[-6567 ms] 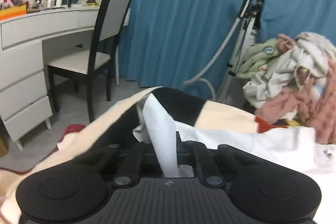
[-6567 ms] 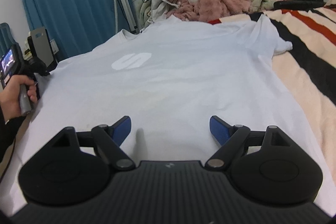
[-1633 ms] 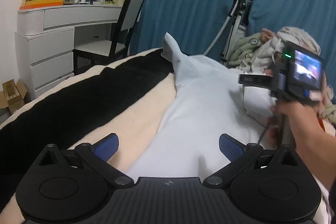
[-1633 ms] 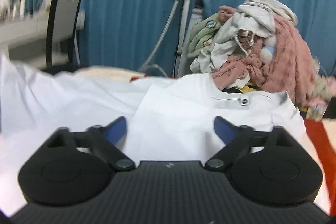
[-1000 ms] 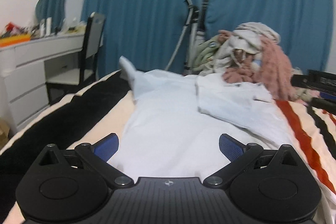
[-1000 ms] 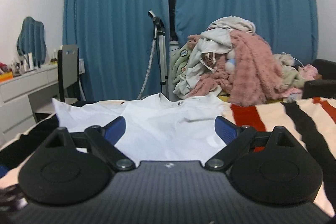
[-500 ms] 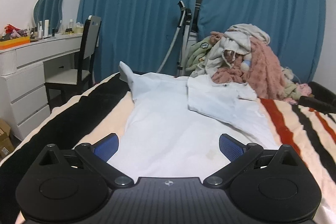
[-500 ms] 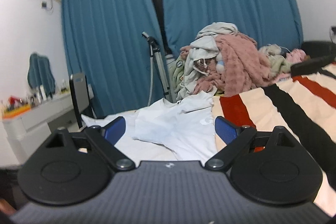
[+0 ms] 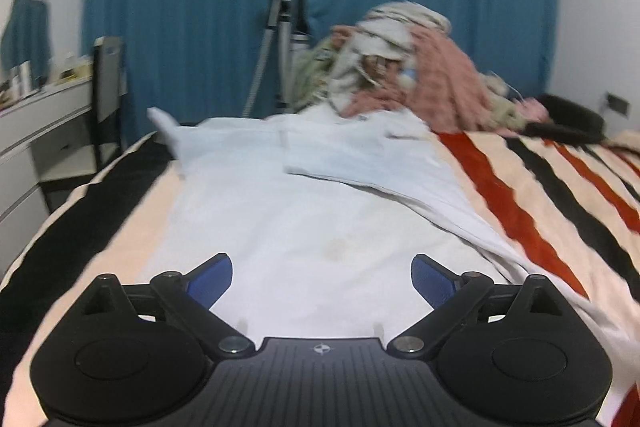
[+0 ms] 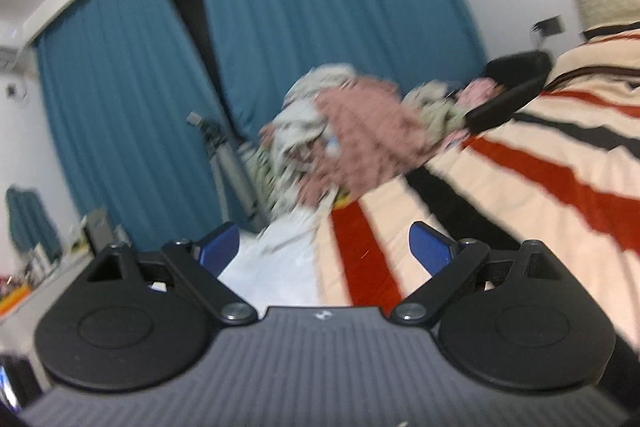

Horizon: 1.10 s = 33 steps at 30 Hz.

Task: Fold clothes

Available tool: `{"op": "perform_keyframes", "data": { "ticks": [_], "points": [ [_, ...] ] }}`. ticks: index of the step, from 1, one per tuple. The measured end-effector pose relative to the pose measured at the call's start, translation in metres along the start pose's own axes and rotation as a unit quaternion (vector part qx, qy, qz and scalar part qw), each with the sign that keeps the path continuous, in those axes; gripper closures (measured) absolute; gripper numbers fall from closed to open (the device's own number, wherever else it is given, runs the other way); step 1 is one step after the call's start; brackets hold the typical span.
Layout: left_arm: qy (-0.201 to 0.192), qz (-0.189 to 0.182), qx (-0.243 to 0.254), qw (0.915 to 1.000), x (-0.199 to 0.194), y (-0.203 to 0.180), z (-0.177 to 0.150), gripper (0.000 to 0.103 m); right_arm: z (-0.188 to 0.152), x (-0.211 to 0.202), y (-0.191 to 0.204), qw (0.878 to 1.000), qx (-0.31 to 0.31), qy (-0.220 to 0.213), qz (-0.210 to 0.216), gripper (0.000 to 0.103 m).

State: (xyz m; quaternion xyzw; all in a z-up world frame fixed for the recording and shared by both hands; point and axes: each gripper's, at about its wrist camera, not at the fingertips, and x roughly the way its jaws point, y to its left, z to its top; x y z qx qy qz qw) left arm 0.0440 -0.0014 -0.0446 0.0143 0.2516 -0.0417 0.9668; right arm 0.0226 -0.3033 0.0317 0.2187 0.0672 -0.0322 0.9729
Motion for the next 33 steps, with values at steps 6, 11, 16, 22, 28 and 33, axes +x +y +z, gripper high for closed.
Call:
{"op": "perform_keyframes", "data": {
  "ticks": [6, 11, 16, 22, 28, 33],
  "points": [
    [0.015, -0.084, 0.066, 0.9942, 0.002, -0.073, -0.013, 0.02, 0.007, -0.003, -0.039, 0.999, 0.038, -0.019, -0.033, 0.01],
    [0.048, -0.178, 0.087, 0.979, 0.008, -0.138, -0.027, 0.033, 0.003, 0.001, -0.05, 0.998, 0.045, -0.02, -0.046, 0.01],
    [0.117, -0.252, 0.034, 0.9599, 0.036, -0.184, -0.036, 0.038, 0.001, 0.005, -0.055, 0.997, 0.028, -0.029, -0.061, 0.01],
    [0.21, -0.226, -0.064, 0.9491, 0.097, -0.203, -0.039, 0.042, -0.008, 0.018, -0.062, 0.996, 0.022, -0.015, -0.082, 0.01],
    [0.258, -0.18, -0.138, 0.9391, 0.129, -0.184, -0.034, 0.095, -0.016, 0.031, -0.071, 0.994, 0.015, 0.0, -0.112, 0.01],
    [0.27, -0.213, -0.183, 0.9209, 0.118, -0.15, -0.019, 0.1, -0.019, 0.04, -0.074, 0.991, 0.011, 0.005, -0.132, 0.01]
  ]
}}
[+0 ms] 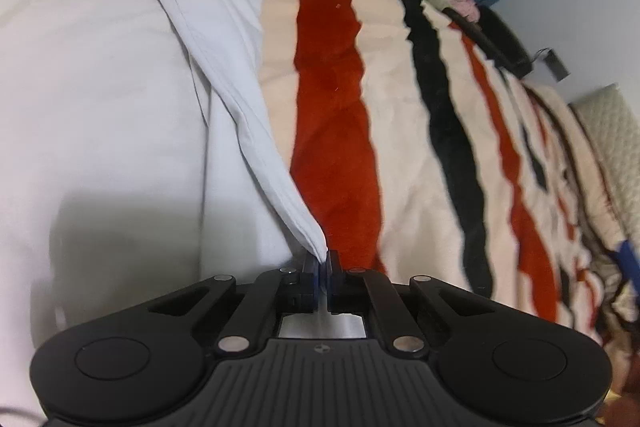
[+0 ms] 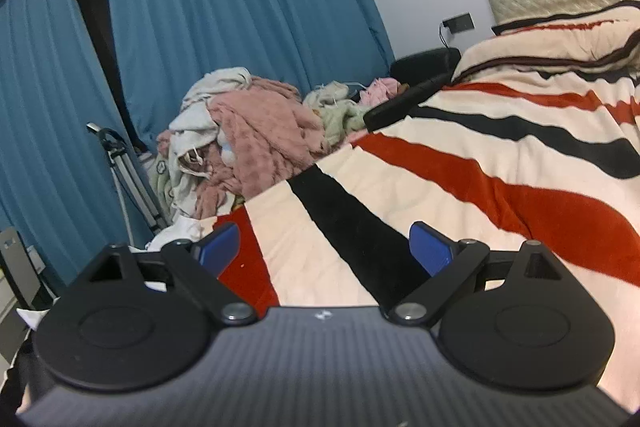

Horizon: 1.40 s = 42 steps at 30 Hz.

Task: Fold clothes

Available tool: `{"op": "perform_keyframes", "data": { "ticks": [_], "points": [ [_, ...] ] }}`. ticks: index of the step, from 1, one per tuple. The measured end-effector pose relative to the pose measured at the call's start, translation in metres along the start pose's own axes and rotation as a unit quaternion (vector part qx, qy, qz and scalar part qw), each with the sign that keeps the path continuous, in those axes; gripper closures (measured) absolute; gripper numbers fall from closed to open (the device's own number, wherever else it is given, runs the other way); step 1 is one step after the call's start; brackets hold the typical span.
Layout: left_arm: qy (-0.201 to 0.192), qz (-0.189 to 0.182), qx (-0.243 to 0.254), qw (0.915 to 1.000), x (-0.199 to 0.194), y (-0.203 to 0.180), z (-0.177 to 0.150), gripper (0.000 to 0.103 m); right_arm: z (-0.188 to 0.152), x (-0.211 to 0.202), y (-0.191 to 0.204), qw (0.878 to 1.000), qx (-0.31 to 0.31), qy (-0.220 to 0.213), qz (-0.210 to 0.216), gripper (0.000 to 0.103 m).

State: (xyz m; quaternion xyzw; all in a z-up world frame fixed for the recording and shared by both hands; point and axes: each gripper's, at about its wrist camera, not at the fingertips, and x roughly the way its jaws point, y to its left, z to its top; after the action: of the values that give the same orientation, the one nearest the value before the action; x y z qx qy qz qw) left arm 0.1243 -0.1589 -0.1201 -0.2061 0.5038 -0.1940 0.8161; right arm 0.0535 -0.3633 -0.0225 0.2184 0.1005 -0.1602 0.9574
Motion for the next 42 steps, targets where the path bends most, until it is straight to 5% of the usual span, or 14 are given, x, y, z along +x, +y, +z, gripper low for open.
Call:
{"op": "perform_keyframes", "data": {
  "ticks": [9, 13, 17, 20, 23, 30, 36, 41, 42],
  "points": [
    [-0.03, -0.064, 0.009, 0.9975, -0.131, 0.047, 0.006, 0.1, -0.001, -0.008, 0.015, 1.0, -0.02, 0.001, 0.009, 0.01],
    [-0.031, -0.042, -0.027, 0.9983, -0.16, 0.101, -0.005, 0.1, -0.003, -0.014, 0.028, 0.999, -0.037, 0.006, 0.024, 0.01],
    [0.015, -0.057, -0.051, 0.997, -0.151, 0.141, -0.014, 0.098, -0.011, -0.019, 0.046, 0.997, -0.065, 0.018, 0.044, 0.01],
    [0.03, -0.055, -0.057, 0.9964, -0.138, 0.155, -0.02, 0.077, -0.017, -0.02, 0.057, 0.994, -0.084, 0.031, 0.058, 0.01],
    [0.017, -0.03, -0.05, 0.9982, -0.134, 0.158, -0.02, 0.072, -0.024, -0.02, 0.068, 0.992, -0.103, 0.044, 0.065, 0.01],
    [-0.042, 0.019, -0.023, 0.9987, -0.147, 0.158, -0.031, 0.044, -0.038, -0.016, 0.085, 0.987, -0.13, 0.066, 0.073, 0.01],
    [-0.039, 0.001, 0.038, 0.9985, -0.15, 0.139, -0.038, 0.032, -0.046, -0.012, 0.089, 0.982, -0.138, 0.094, 0.091, 0.01],
    [-0.011, 0.037, 0.121, 0.9919, -0.13, 0.114, -0.051, 0.036, -0.053, -0.005, 0.091, 0.977, -0.127, 0.135, 0.104, 0.01],
    [-0.015, 0.048, 0.142, 0.9886, -0.129, 0.108, -0.054, 0.049, -0.054, -0.004, 0.092, 0.976, -0.124, 0.141, 0.107, 0.01]
  ]
}}
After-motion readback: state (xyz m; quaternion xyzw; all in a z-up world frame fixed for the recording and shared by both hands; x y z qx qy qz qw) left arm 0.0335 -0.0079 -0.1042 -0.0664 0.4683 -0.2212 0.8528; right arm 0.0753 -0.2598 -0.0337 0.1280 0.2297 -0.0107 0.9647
